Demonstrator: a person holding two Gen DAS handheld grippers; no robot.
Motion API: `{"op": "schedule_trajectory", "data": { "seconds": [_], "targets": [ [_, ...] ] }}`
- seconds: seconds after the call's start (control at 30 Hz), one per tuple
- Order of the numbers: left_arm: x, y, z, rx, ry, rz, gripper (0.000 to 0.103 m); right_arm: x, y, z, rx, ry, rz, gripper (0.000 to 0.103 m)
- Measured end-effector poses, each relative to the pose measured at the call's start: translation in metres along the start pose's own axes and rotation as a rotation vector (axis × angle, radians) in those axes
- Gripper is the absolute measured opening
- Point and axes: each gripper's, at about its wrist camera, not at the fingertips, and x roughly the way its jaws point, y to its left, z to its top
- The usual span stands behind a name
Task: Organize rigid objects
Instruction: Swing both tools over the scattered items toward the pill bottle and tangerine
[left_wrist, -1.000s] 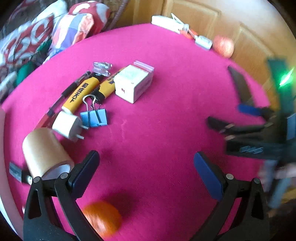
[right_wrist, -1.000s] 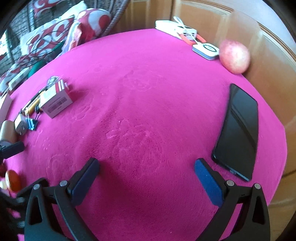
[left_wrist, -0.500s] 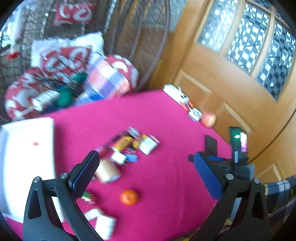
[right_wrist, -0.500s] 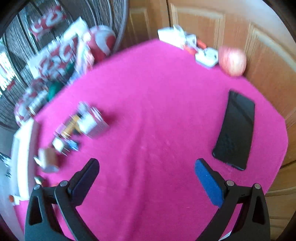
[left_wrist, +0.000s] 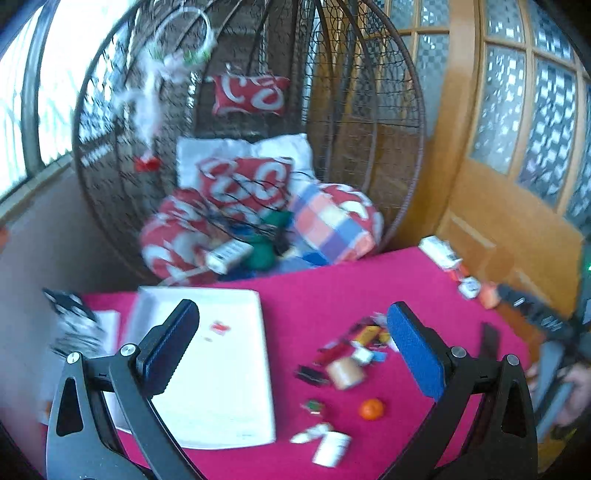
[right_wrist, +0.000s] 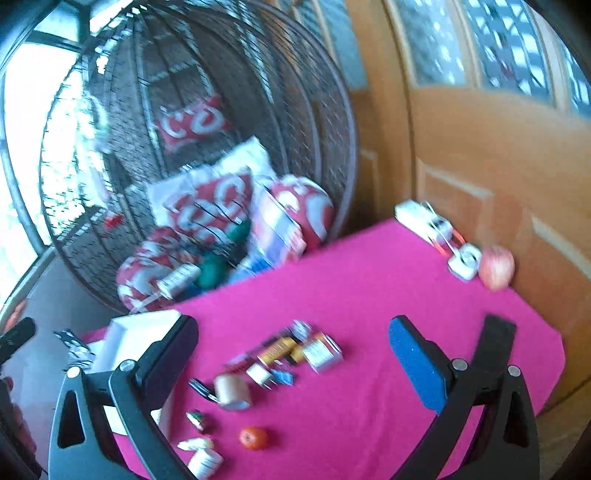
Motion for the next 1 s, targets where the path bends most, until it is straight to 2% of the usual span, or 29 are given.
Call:
{"op": "schedule_trajectory", "data": {
  "seconds": [0.1, 0.2, 0.3, 0.4, 0.43, 0.53, 0.63, 0.73, 0.83, 1.0],
  "targets": [
    [-0.004, -0.003, 0.005, 0.031, -0.009, 0.063, 0.103, -0.008, 0.010, 0.014, -0.007, -0.042, 0.059, 0.103],
    [-0.003, -0.008, -0.002, 0.032, -0.026, 0.171, 0.103, -0.014, 0.016, 0.026, -0.022, -0.081, 0.130, 0.103],
    [0.022, -0.009, -0.020, 0.030, 0.065, 0.161, 0.103, -0.005, 0.021, 0.027, -0.055, -0.059, 0.143, 0.103],
    [0.039, -0.004, -0.043, -0.043, 0.151, 0.138, 0.103, 0.004, 0.019, 0.022, -0.065, -0.027, 0.157, 0.103],
    [0.041, -0.003, -0.048, -0.075, 0.168, 0.156, 0.103, 0.006, 0.018, 0.021, -0.062, -0.016, 0.162, 0.103],
    [0.042, -0.007, -0.051, -0.136, 0.168, 0.207, 0.103, 0.006, 0.016, 0.023, -0.057, -0.005, 0.172, 0.103],
    [0.048, -0.017, -0.049, -0.130, 0.181, 0.233, 0.103, 0.010, 0.013, 0.024, -0.061, 0.004, 0.189, 0.103],
    [0.062, -0.026, -0.059, -0.093, 0.259, 0.195, 0.103, 0.019, 0.010, 0.020, -0.065, 0.039, 0.201, 0.103],
    [0.085, -0.034, -0.081, -0.071, 0.374, 0.122, 0.103, 0.032, 0.008, 0.012, -0.076, 0.089, 0.205, 0.103],
    [0.107, -0.040, -0.116, -0.077, 0.497, 0.131, 0.103, 0.051, 0.003, -0.005, -0.095, 0.184, 0.218, 0.103]
  ]
}}
